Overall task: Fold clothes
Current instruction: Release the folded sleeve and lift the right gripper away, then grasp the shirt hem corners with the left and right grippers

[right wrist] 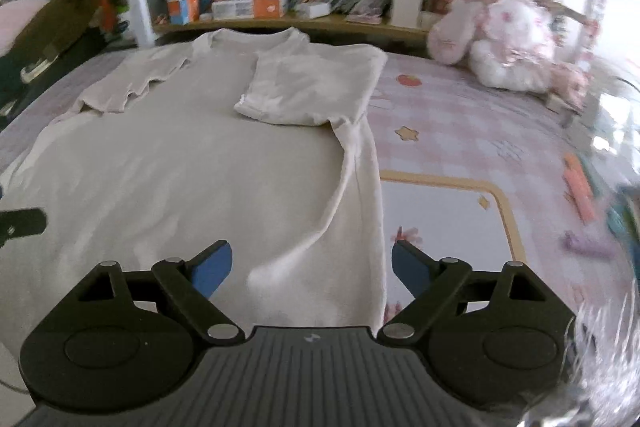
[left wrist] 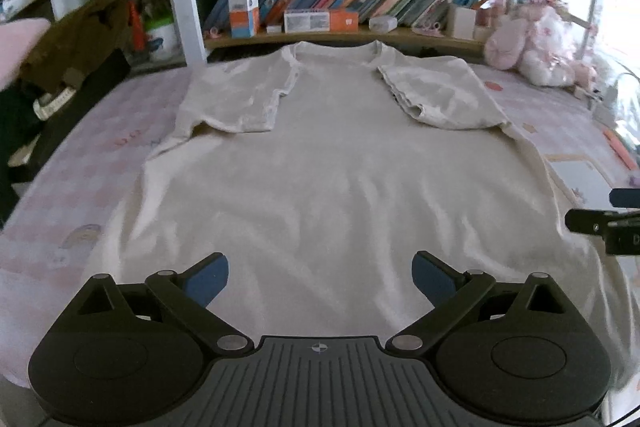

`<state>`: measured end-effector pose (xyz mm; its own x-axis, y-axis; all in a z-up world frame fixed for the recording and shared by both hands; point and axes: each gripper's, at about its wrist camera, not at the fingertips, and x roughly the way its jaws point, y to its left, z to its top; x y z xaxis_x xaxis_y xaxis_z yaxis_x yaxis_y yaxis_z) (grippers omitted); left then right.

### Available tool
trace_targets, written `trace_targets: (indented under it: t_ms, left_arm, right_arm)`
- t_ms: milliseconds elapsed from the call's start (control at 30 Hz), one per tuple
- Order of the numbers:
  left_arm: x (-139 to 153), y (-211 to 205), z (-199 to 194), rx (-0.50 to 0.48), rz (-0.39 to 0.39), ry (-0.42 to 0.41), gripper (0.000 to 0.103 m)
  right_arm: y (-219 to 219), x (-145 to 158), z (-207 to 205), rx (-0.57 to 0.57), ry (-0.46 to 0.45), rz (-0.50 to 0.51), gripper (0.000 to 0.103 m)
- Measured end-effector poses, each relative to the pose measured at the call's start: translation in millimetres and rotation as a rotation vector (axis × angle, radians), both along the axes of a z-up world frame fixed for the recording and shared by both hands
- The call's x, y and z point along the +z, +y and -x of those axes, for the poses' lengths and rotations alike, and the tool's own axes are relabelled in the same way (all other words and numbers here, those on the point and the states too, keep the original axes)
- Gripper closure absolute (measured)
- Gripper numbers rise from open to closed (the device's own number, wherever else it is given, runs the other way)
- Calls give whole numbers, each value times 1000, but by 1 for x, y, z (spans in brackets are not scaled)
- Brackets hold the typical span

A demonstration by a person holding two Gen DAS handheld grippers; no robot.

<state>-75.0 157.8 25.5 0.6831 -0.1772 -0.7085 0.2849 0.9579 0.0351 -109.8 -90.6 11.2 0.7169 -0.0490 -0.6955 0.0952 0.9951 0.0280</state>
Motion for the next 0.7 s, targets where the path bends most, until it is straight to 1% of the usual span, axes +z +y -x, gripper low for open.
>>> trace_targets:
  t_ms: [133,267,367,500,567,633,700]
  left_arm:
    - [6,32,28,1,25,-24,3]
    - [3,65,47,-2,64,-13,3]
    - [1,90,61,-1,94,-2,3]
    - [0,120,65,50,156,15,3]
    - [-2,130,64,72,174,28,3]
    - [-5,140,65,89,187,37,3]
    - [-7,145,65,87,186,38,3]
  right_arm:
    - [31,6,37,-71,-18,-14,16]
    - [65,7,79,-115,-30,-7,16]
    - [83,5,105,-163,-18,-4,15]
    - [89,9,122,-218,-2,-20,15]
    - [88,11,127,-245,6,-25,14]
    - [87,11,133,-268,18,-33,14]
    - [86,10,138,-286,24,-39,14]
